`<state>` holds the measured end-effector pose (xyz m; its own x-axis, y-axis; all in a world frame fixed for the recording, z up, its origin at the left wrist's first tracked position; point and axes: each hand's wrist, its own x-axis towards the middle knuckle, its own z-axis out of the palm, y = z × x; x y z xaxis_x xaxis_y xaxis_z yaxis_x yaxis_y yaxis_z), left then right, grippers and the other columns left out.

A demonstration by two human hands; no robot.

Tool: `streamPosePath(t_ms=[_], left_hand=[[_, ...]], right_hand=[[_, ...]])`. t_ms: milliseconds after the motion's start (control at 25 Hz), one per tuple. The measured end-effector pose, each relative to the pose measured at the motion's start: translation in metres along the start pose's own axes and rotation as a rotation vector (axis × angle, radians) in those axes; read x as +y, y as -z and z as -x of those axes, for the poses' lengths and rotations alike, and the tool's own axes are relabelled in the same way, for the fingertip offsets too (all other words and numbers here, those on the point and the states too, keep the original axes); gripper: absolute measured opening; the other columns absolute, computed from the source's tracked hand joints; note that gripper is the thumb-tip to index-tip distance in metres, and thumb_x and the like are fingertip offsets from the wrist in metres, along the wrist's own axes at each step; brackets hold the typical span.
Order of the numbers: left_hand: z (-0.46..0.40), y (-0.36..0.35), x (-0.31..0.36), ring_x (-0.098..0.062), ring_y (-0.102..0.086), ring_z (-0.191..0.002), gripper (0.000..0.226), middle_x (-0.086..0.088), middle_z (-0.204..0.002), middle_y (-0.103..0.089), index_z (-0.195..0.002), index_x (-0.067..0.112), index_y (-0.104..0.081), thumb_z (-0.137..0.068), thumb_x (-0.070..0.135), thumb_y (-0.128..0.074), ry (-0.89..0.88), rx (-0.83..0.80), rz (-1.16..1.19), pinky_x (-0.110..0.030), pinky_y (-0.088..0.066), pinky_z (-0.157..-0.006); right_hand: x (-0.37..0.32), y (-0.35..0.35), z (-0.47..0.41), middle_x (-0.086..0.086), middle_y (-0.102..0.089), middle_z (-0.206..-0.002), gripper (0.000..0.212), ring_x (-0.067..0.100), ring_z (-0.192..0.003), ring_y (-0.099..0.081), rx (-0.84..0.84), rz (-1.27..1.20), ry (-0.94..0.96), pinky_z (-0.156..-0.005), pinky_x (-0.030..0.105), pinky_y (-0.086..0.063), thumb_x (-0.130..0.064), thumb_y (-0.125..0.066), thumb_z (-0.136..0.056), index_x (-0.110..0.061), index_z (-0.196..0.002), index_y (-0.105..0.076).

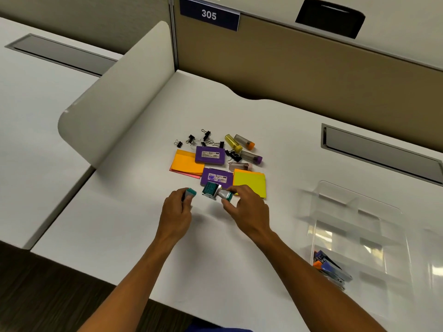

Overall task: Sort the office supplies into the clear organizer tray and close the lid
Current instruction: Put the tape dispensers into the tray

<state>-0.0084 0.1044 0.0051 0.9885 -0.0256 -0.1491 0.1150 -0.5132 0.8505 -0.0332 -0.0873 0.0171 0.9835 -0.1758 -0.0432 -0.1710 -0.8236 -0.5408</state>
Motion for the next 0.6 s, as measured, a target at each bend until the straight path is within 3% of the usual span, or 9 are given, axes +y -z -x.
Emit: streamPosePath(t_ms=[80,200,400,520,600], left_hand=[[0.006,-0.008,0.01,-0.016,-0.055,-0.107,0.033,-0.004,-0.121,-0.057,-0.131,0.012,-0.049,-0.101,0.025,-0.04,0.017,-0.057,0.083,-0.022,-0.049,-0.085],[0.017,-0.024,0.027,-0.015,-0.055,-0.102,0.031,-0.004,-0.116,-0.056,-0.127,0.011,-0.049,-0.102,0.025,-0.038,-0.023,-0.11,0.094,-0.014,-0.046,-0.076],[0.042,-0.06,0.062,-0.017,-0.059,-0.092,0.019,-0.005,-0.101,-0.059,-0.11,0.017,-0.054,-0.101,0.027,-0.041,-0.009,-0.271,0.063,-0.017,-0.045,-0.069],[0.059,-0.084,0.08,-0.018,-0.059,-0.096,0.024,-0.001,-0.101,-0.059,-0.113,0.019,-0.055,-0.1,0.034,-0.042,0.012,-0.362,0.034,-0.022,-0.047,-0.075],[0.071,-0.101,0.091,-0.018,-0.059,-0.097,0.026,0.003,-0.1,-0.06,-0.115,0.021,-0.054,-0.098,0.038,-0.047,-0.031,-0.408,-0.018,-0.024,-0.049,-0.078]], right_hand=[[0.016,0.018,0.014,-0.01,-0.062,-0.119,0.038,0.007,-0.077,-0.056,0.035,-0.037,-0.014,-0.063,0.022,-0.047,-0.05,-0.062,-0.088,-0.031,-0.121,-0.06],[0.044,0.046,0.04,-0.008,-0.066,-0.112,0.036,0.009,-0.067,-0.055,0.114,-0.149,-0.04,-0.062,0.025,-0.051,-0.045,-0.066,-0.087,-0.027,-0.118,-0.063],[0.092,0.09,0.092,-0.015,-0.066,-0.102,0.029,0.009,-0.066,-0.059,0.266,-0.265,-0.12,-0.065,0.029,-0.055,-0.037,-0.072,-0.085,-0.029,-0.112,-0.066],[0.116,0.112,0.119,-0.02,-0.064,-0.096,0.027,0.01,-0.064,-0.062,0.318,-0.327,-0.188,-0.064,0.036,-0.057,-0.036,-0.073,-0.084,-0.039,-0.109,-0.064],[0.133,0.126,0.136,-0.021,-0.065,-0.093,0.026,0.009,-0.064,-0.063,0.334,-0.368,-0.229,-0.061,0.032,-0.056,-0.037,-0.073,-0.083,-0.043,-0.106,-0.063]])
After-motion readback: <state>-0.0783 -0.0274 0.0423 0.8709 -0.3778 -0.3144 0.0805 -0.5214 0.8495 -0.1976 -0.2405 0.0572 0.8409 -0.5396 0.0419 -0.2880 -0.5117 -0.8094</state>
